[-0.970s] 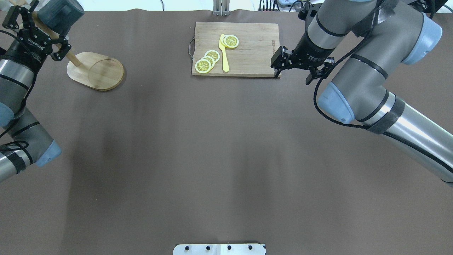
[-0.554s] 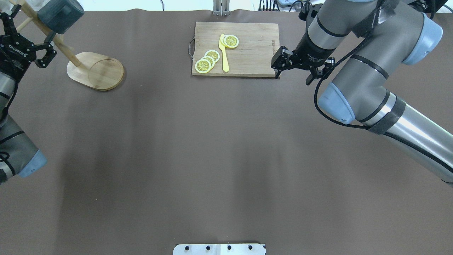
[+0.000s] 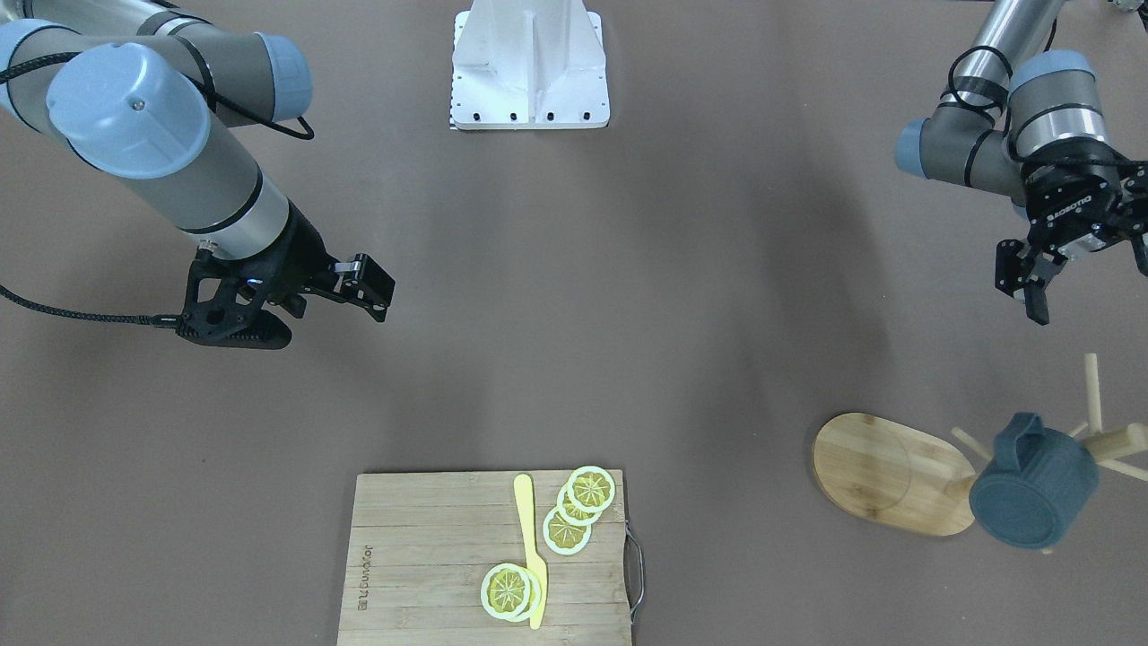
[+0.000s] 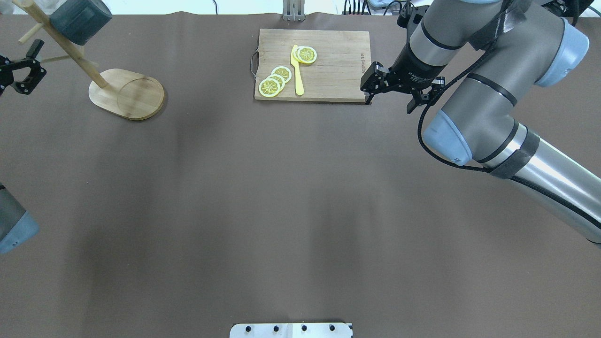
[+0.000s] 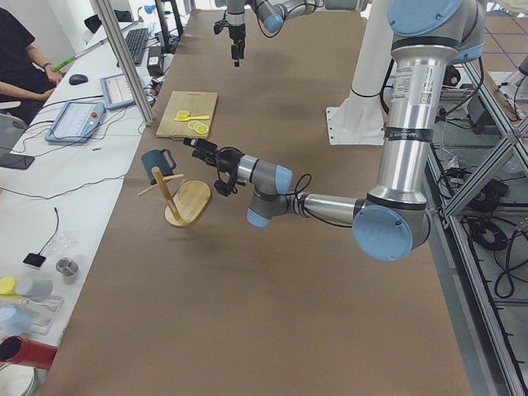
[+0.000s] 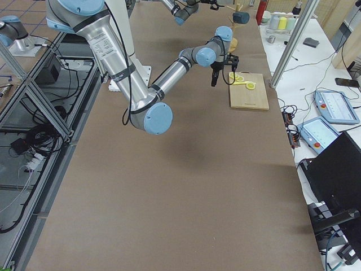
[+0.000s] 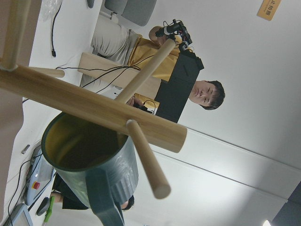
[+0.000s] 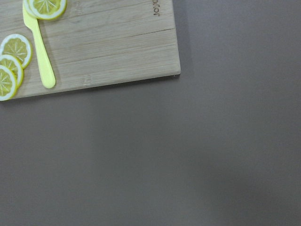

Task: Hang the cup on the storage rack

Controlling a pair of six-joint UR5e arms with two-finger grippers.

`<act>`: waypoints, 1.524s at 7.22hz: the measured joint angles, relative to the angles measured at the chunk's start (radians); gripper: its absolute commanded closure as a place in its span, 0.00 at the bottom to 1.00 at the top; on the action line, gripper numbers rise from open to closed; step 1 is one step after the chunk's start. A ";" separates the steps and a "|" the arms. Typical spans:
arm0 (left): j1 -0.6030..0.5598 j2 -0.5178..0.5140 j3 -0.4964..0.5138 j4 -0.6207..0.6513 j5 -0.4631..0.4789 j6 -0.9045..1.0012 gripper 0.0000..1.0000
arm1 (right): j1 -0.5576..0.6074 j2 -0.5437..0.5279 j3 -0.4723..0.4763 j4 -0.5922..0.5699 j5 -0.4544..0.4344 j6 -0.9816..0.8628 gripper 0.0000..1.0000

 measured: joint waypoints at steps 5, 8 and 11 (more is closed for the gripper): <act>-0.001 -0.004 -0.250 -0.001 0.060 0.748 0.02 | 0.004 -0.030 0.006 0.000 -0.001 -0.002 0.00; -0.004 0.012 -0.276 0.010 0.196 1.389 0.02 | 0.013 -0.056 0.030 0.000 -0.001 -0.002 0.00; -0.027 0.014 -0.284 0.008 0.396 1.953 0.02 | 0.025 -0.087 0.050 -0.001 0.000 -0.006 0.00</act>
